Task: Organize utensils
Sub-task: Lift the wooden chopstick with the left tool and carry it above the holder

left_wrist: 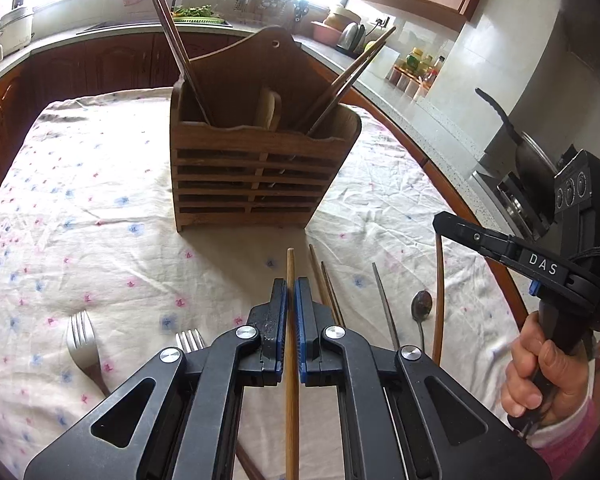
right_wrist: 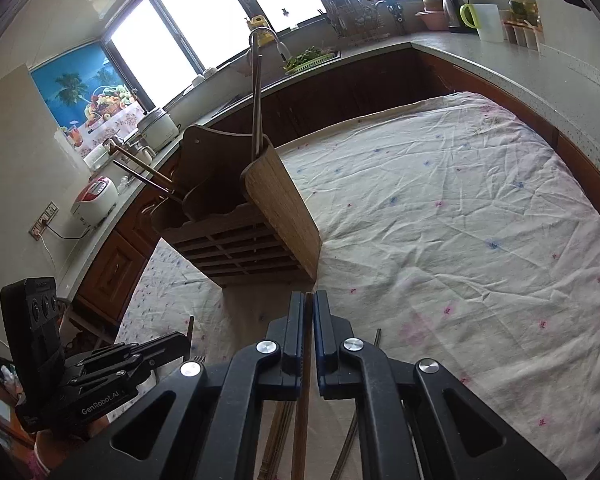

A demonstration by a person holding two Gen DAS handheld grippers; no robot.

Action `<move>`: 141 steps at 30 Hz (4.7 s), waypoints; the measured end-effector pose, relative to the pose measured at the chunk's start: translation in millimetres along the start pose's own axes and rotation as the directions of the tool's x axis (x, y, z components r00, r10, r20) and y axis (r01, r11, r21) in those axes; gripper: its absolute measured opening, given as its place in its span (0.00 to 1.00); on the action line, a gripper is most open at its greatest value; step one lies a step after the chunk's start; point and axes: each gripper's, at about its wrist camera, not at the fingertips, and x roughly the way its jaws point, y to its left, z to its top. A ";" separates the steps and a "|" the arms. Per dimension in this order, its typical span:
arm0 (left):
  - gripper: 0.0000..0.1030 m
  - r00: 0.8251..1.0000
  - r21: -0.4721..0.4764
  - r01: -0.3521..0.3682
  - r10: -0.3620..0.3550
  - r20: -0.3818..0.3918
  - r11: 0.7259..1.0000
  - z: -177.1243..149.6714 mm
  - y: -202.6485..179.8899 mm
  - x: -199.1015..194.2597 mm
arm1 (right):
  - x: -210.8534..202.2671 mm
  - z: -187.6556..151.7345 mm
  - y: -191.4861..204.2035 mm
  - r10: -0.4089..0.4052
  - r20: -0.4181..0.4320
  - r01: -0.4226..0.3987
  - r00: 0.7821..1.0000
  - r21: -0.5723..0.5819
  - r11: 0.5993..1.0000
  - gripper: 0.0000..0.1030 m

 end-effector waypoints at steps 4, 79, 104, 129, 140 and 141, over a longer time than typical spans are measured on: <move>0.03 0.999 -0.002 0.018 -0.018 0.051 1.000 -1.0 -3.6 -28.0 | -19.6 2.1 13.0 0.013 0.036 -0.012 0.999 -0.029 1.000 0.04; 0.15 0.967 -0.075 -0.185 0.169 -0.190 0.980 -6.2 32.7 80.2 | -141.4 11.8 42.2 0.088 0.279 -0.050 0.956 -0.141 0.989 0.04; 0.04 0.992 -0.069 0.021 -0.012 0.125 0.997 8.3 5.2 -57.5 | -153.0 14.0 44.7 0.096 0.309 -0.053 0.946 -0.144 0.988 0.04; 0.04 0.913 -0.075 0.053 -0.018 0.407 0.996 46.4 25.7 -158.9 | -137.6 49.6 82.9 0.132 0.349 -0.060 0.928 -0.209 0.976 0.04; 0.04 0.835 -0.082 -0.003 0.048 0.548 0.997 112.9 40.8 -180.7 | -115.7 100.4 81.1 0.112 0.416 -0.038 0.902 -0.181 0.983 0.04; 0.04 0.830 -0.086 -0.008 0.055 0.556 0.996 118.9 42.9 -179.7 | -111.6 111.5 80.1 0.109 0.432 -0.037 0.895 -0.173 0.984 0.04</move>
